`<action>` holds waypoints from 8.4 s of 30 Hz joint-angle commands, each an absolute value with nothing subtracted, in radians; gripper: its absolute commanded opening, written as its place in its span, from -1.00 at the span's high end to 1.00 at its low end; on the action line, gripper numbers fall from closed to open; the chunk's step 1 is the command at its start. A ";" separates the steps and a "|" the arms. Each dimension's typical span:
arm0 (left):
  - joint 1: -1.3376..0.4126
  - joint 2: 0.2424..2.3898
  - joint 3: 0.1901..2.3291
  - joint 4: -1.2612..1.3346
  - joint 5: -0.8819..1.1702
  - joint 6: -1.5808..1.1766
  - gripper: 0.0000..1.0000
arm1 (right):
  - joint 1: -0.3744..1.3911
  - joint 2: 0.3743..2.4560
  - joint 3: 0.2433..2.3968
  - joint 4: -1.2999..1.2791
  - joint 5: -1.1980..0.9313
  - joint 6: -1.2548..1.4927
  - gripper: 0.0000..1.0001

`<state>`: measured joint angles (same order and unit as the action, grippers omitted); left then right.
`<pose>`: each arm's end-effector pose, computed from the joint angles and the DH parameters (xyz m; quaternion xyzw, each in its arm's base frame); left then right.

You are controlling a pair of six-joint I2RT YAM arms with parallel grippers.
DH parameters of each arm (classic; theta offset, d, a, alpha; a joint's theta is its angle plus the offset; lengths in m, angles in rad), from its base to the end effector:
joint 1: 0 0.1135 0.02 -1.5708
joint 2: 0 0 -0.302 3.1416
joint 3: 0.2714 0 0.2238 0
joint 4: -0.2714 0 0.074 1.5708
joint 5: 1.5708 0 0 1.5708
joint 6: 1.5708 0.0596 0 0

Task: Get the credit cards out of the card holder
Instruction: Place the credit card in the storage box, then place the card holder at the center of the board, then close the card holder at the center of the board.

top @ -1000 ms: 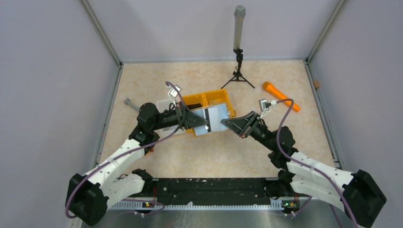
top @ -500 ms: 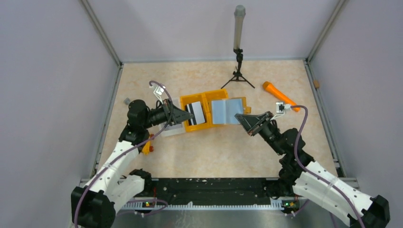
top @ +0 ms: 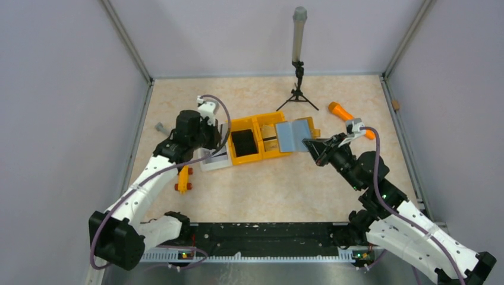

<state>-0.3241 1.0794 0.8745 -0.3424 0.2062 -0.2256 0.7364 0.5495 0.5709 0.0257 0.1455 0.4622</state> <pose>0.1988 -0.0797 0.3258 0.0930 0.8637 -0.2186 0.4445 0.0870 0.0672 0.3421 -0.0420 0.6892 0.3656 0.6242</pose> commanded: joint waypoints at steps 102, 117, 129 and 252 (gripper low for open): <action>-0.502 1.229 0.696 0.646 0.833 -1.271 1.00 | 0.847 1.025 0.721 0.291 -0.019 1.307 1.00; -0.519 1.262 0.609 0.503 0.741 -1.073 1.00 | 0.847 0.947 0.696 0.141 -0.106 0.636 -0.02; -0.556 1.272 0.606 0.376 0.679 -0.973 1.00 | 0.848 0.898 0.577 0.105 -0.005 0.627 -0.05; -0.838 1.413 0.803 -0.170 0.171 -0.667 -0.05 | 0.764 1.291 0.620 -0.154 0.045 0.591 0.92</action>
<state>-0.8341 1.5246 0.8349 -0.0795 0.2398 -0.6933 0.7692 1.2121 0.5591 -0.2245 0.0566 0.6197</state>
